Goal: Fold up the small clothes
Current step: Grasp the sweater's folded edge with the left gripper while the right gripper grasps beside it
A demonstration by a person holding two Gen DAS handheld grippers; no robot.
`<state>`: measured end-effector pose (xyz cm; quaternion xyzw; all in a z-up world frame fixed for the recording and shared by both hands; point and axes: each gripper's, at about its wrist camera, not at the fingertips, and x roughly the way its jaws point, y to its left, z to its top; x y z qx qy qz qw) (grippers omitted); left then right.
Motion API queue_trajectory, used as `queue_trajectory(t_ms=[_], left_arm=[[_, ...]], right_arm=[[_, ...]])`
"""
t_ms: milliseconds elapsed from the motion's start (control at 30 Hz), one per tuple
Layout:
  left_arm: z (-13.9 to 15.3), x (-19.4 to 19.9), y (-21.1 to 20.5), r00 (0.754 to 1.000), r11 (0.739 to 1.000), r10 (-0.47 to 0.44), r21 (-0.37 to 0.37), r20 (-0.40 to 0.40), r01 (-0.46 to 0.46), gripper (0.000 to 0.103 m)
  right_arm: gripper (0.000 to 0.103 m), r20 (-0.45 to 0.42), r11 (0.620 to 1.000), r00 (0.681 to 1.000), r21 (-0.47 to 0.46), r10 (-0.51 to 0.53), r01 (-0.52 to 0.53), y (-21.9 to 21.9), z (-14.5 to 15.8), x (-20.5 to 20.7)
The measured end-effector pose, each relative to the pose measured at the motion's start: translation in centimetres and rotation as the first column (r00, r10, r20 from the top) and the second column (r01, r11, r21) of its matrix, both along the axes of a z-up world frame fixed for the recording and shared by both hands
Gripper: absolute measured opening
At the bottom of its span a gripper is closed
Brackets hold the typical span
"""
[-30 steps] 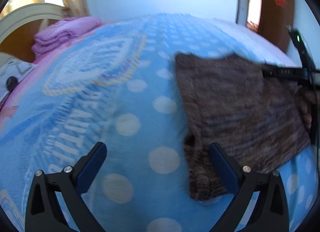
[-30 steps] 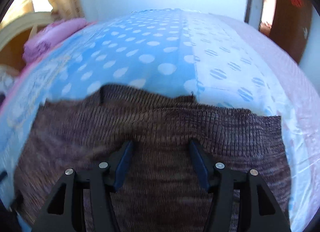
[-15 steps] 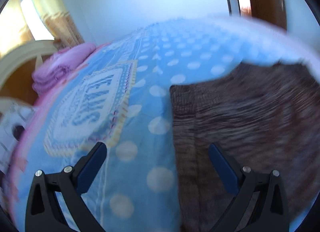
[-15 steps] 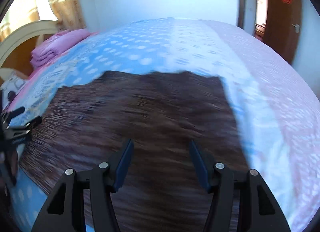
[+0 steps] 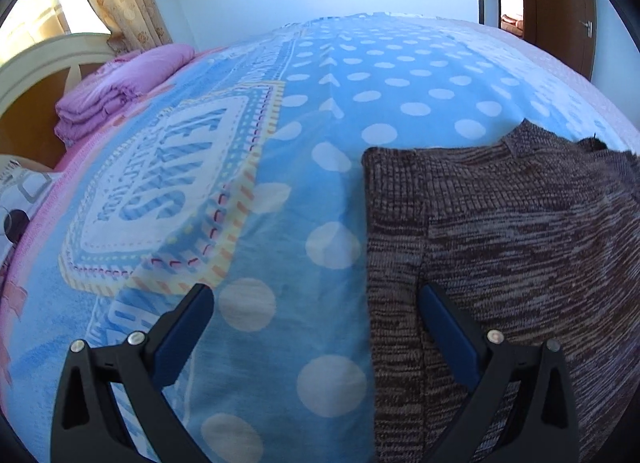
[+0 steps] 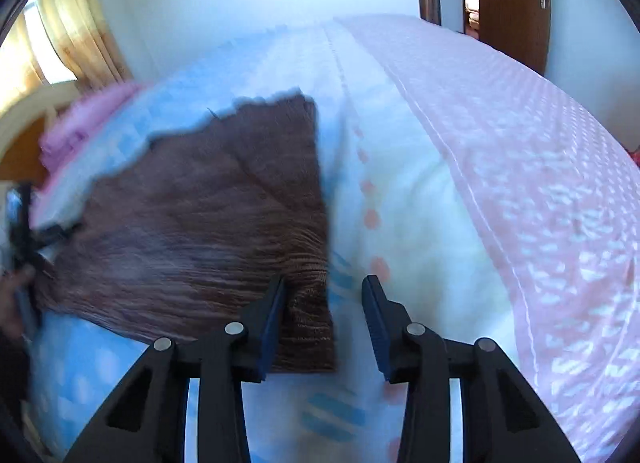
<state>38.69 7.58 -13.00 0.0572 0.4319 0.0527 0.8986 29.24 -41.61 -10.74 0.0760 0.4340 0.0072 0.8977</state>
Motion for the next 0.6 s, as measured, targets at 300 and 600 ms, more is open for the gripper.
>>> queue_trajectory(t_ms=[300,600], left_arm=[[1.7,0.7,4.9,0.995,0.997,0.079,-0.009,0.053,-0.079,0.103],[1.6,2.1,5.3,0.998,0.987,0.039,-0.160,0.044,-0.032,0.103]], right_arm=[[0.043,0.107,0.981,0.980,-0.112,0.169,-0.157,7.1,4.8,-0.7],[0.051,0.059,0.808,0.826,-0.256,0.560,-0.530,23.6,2.6,-1.5]])
